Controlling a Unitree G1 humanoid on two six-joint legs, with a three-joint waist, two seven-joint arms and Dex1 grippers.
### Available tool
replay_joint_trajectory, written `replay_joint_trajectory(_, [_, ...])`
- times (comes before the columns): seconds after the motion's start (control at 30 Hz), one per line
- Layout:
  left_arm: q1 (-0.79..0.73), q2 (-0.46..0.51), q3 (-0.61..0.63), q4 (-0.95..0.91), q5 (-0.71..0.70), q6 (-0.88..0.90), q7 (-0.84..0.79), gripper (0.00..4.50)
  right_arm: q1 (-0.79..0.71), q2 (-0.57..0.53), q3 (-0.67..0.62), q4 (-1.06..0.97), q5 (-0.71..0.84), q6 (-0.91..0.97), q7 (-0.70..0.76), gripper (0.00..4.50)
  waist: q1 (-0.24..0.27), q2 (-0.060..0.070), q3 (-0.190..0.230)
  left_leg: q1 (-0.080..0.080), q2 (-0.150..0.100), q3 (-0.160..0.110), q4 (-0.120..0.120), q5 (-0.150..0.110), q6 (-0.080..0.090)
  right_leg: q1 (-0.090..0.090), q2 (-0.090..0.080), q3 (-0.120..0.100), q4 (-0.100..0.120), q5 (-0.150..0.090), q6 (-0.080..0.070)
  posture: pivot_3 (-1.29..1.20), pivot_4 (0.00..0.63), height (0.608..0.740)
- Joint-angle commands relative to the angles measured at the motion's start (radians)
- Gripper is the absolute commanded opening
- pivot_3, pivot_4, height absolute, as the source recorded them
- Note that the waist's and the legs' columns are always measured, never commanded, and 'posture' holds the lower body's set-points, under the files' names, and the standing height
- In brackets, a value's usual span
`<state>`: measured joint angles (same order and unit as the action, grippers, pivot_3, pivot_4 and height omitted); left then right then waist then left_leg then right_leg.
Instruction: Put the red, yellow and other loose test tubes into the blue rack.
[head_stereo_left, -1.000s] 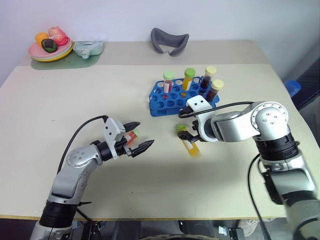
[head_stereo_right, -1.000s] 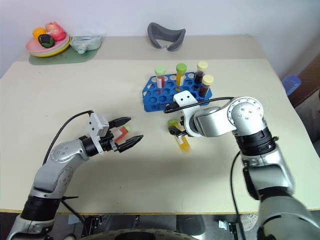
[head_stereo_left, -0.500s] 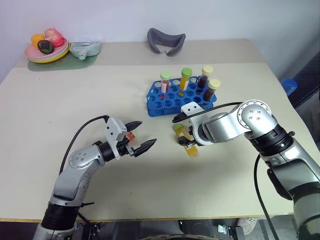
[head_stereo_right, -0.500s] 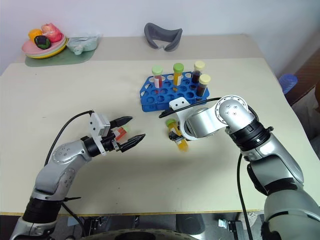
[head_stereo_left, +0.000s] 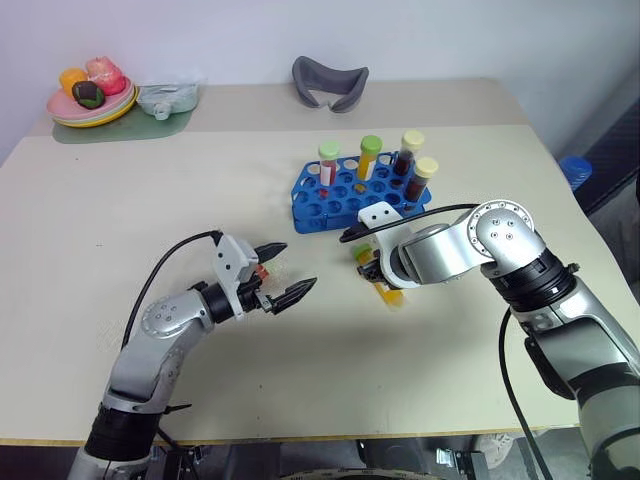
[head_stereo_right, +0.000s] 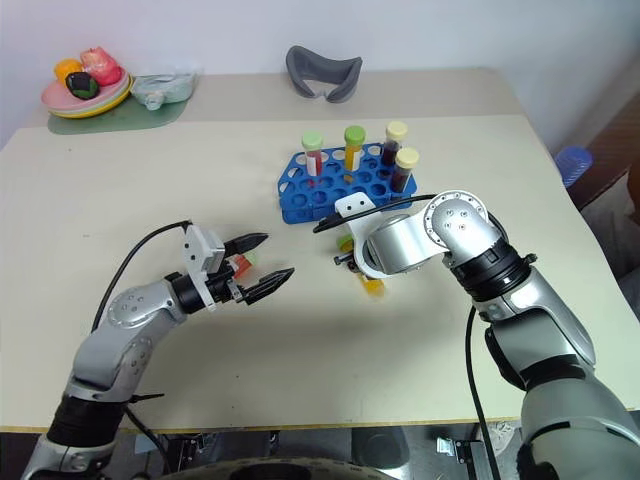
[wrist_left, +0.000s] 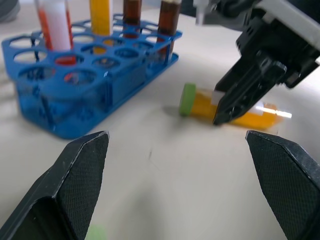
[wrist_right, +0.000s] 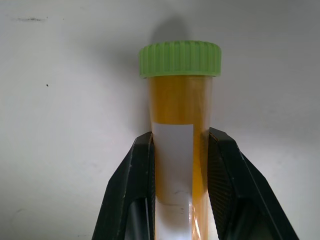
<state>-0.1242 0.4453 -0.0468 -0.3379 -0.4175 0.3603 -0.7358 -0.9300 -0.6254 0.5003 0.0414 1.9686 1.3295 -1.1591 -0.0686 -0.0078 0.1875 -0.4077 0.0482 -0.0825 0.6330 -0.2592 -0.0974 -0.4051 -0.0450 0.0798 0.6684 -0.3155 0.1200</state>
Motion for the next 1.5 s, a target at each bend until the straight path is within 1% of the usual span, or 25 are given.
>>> replay_joint_trajectory(0.03, [-0.009,0.003,0.003,-0.042,-0.015,0.011,0.005,4.5,-0.017,-0.017,-0.047,-0.051,0.004,-0.028,-0.018,0.82,0.0,0.0,0.0,0.0,0.0,0.0,0.0,0.0,0.0,0.0,0.0,0.0,0.0,0.0,0.0,0.0,0.15,0.74])
replay_joint_trajectory(0.13, [-0.008,0.009,0.009,-0.047,-0.019,0.017,0.006,4.5,-0.047,-0.054,-0.08,-0.126,0.004,-0.063,0.007,0.82,0.001,0.0,0.0,-0.001,0.0,0.0,0.0,0.0,0.0,-0.001,0.0,0.0,0.0,0.0,0.0,0.0,0.15,0.74])
replay_joint_trajectory(0.2, [-0.003,0.016,0.022,-0.052,-0.023,0.022,0.008,4.5,-0.042,-0.066,-0.161,-0.234,-0.052,-0.124,0.084,0.82,0.002,0.001,0.001,-0.001,0.0,0.0,-0.001,0.0,0.0,-0.001,0.0,0.0,-0.001,0.0,0.0,0.0,0.15,0.74])
replay_joint_trajectory(0.27, [0.009,0.027,0.036,-0.054,-0.024,0.021,0.007,4.5,0.001,-0.047,-0.267,-0.364,-0.229,-0.228,0.276,0.82,0.001,0.001,0.001,-0.001,0.0,0.0,-0.001,0.0,0.0,-0.002,0.0,0.0,-0.001,0.0,0.0,0.0,0.15,0.74])
replay_joint_trajectory(0.3, [0.014,0.032,0.04,-0.053,-0.024,0.018,0.006,4.5,0.027,-0.044,-0.299,-0.415,-0.335,-0.285,0.364,0.82,0.001,0.001,0.001,-0.002,0.0,0.0,-0.002,0.0,0.0,-0.002,0.0,0.0,-0.001,0.0,0.0,0.0,0.15,0.74])
replay_joint_trajectory(0.37, [0.017,0.035,0.043,-0.051,-0.024,0.016,0.005,4.5,0.078,-0.04,-0.311,-0.467,-0.55,-0.398,0.524,0.82,0.004,0.0,0.0,-0.001,0.0,-0.001,-0.002,0.0,0.0,-0.002,0.0,-0.001,-0.002,0.0,0.0,0.0,0.15,0.74])
replay_joint_trajectory(0.43, [0.008,0.031,0.04,-0.049,-0.022,0.017,0.01,4.5,0.144,0.011,-0.33,-0.482,-0.754,-0.571,0.671,0.82,0.009,0.0,0.0,-0.001,0.0,-0.001,-0.002,0.0,0.0,-0.001,0.0,-0.001,-0.003,0.0,0.0,0.0,0.15,0.74])
replay_joint_trajectory(0.47, [0.004,0.029,0.039,-0.048,-0.021,0.018,0.012,4.5,0.168,0.036,-0.338,-0.482,-0.822,-0.626,0.723,0.82,0.011,0.0,0.0,-0.001,0.0,0.0,-0.001,0.0,0.0,-0.001,0.0,-0.001,-0.003,0.0,0.0,0.0,0.15,0.74])
replay_joint_trajectory(0.53, [-0.02,0.016,0.037,-0.049,-0.026,0.03,0.025,4.5,0.212,0.049,-0.271,-0.432,-1.035,-0.716,0.816,0.82,0.014,0.0,0.001,-0.001,0.0,0.0,-0.001,0.0,0.0,-0.001,0.0,0.0,-0.003,0.0,0.0,0.0,0.15,0.74])
replay_joint_trajectory(0.6, [-0.04,0.008,0.036,-0.046,-0.028,0.037,0.033,4.5,0.235,0.073,-0.222,-0.37,-1.219,-0.787,0.853,0.82,0.015,0.0,0.0,-0.001,0.0,0.0,-0.001,0.0,0.0,-0.001,0.0,0.0,-0.002,0.0,0.0,0.0,0.15,0.74])
replay_joint_trajectory(0.67, [-0.08,-0.003,0.042,-0.026,-0.014,0.035,0.055,4.5,0.292,0.176,-0.224,-0.211,-1.387,-0.983,0.86,0.82,0.015,-0.001,-0.001,-0.001,0.0,0.0,-0.001,0.0,0.0,-0.001,0.0,0.0,-0.002,0.0,0.0,0.0,0.15,0.74])
replay_joint_trajectory(0.73, [-0.1,-0.003,0.049,-0.022,-0.019,0.049,0.061,4.5,0.331,0.25,-0.235,-0.117,-1.496,-1.128,0.914,0.82,0.016,-0.001,0.0,0.0,0.0,0.0,-0.002,0.0,0.0,-0.001,0.0,0.0,-0.002,0.0,0.0,0.0,0.15,0.74])
replay_joint_trajectory(0.87, [-0.103,0.003,0.063,-0.044,-0.051,0.089,0.065,4.5,0.36,0.343,-0.277,-0.01,-1.606,-1.274,1.0,0.82,0.009,0.0,0.0,0.0,0.0,0.001,-0.002,0.0,0.0,-0.001,-0.001,0.001,-0.003,0.0,0.0,0.0,0.15,0.74])
replay_joint_trajectory(1.03, [-0.084,0.007,0.075,-0.077,-0.073,0.121,0.082,4.5,0.374,0.422,-0.332,0.088,-1.692,-1.375,1.057,0.82,0.004,0.0,0.0,0.0,0.0,0.001,-0.001,0.001,-0.001,-0.001,-0.001,0.0,-0.001,0.0,0.0,0.0,0.15,0.74])
replay_joint_trajectory(1.23, [-0.062,0.016,0.083,-0.105,-0.085,0.143,0.091,4.5,0.372,0.478,-0.378,0.148,-1.755,-1.433,1.114,0.82,0.0,0.0,0.0,0.0,0.0,0.001,-0.001,0.001,-0.002,-0.001,0.0,0.0,0.0,0.0,0.0,0.0,0.15,0.74])
replay_joint_trajectory(1.5, [-0.051,0.023,0.088,-0.089,-0.086,0.13,0.076,4.5,0.343,0.542,-0.428,0.245,-1.796,-1.484,1.168,0.82,-0.002,0.0,0.0,0.001,0.0,0.001,-0.001,0.001,-0.002,-0.001,0.0,0.0,0.001,0.0,0.0,0.0,0.15,0.74])
